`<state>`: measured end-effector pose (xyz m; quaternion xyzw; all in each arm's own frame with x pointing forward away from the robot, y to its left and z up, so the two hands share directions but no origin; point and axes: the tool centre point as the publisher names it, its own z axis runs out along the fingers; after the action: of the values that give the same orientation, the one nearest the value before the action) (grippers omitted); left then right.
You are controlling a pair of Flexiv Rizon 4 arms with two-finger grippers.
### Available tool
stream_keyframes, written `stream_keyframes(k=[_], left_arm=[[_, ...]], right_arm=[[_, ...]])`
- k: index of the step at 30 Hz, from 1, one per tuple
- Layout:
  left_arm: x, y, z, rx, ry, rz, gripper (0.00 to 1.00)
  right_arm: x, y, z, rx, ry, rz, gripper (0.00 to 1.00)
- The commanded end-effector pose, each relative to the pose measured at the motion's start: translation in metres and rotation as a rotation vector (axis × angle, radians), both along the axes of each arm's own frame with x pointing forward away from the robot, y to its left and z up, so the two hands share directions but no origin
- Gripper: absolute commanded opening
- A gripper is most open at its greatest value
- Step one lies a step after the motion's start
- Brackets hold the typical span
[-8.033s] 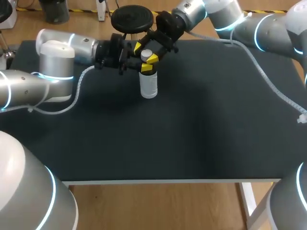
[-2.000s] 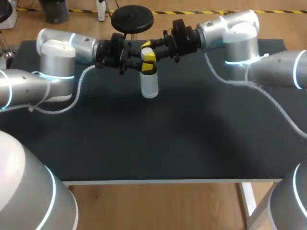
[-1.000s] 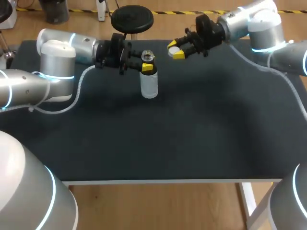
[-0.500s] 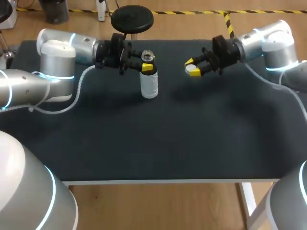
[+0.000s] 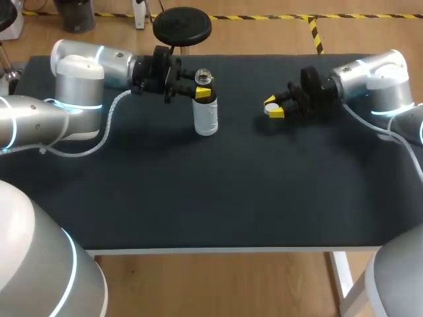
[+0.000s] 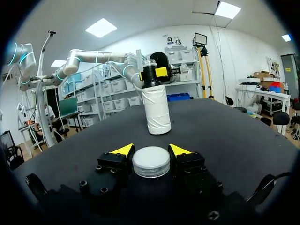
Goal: Unscrew the bottle cap
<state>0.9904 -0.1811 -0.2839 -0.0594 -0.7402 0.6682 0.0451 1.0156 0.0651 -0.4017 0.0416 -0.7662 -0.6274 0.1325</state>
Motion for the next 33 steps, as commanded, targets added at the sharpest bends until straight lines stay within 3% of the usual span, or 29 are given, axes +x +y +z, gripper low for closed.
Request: stream_keyframes(k=[1,5,6,7,8,9,23,24,25,26,33], left_arm=[[0.000,0.001,0.000,0.001,0.000,-0.003,0.00],[0.000,0.001,0.000,0.001,0.000,-0.003,0.00],[0.000,0.001,0.000,0.001,0.000,-0.003,0.00],[0.000,0.001,0.000,0.001,0.000,-0.003,0.00],[0.000,0.001,0.000,0.001,0.000,-0.003,0.00],[0.000,0.001,0.000,0.001,0.000,-0.003,0.00],[0.000,0.001,0.000,0.001,0.000,-0.003,0.02],[0.000,0.001,0.000,0.001,0.000,-0.003,0.40],[0.000,0.001,0.000,0.001,0.000,-0.003,0.91],[0.000,0.001,0.000,0.001,0.000,-0.003,1.00],[0.000,0.001,0.000,0.001,0.000,-0.003,1.00]], right_arm=[[0.005,-0.002,-0.003,0.006,0.008,0.019,0.00],[0.004,-0.002,-0.003,0.000,0.010,0.014,0.00],[0.004,-0.003,-0.003,-0.002,0.012,0.012,0.16],[0.004,-0.003,-0.002,-0.003,0.013,0.011,0.45],[0.004,-0.003,-0.002,-0.004,0.014,0.009,0.95],[0.003,-0.003,-0.002,-0.005,0.016,0.006,1.00],[0.006,-0.006,0.011,-0.019,-0.003,-0.032,1.00],[0.007,-0.006,0.012,-0.013,-0.003,-0.038,1.00],[0.007,-0.007,0.013,-0.010,-0.001,-0.041,1.00],[0.007,-0.007,0.013,-0.010,-0.001,-0.041,1.00],[0.007,-0.007,0.013,-0.010,-0.001,-0.041,1.00]])
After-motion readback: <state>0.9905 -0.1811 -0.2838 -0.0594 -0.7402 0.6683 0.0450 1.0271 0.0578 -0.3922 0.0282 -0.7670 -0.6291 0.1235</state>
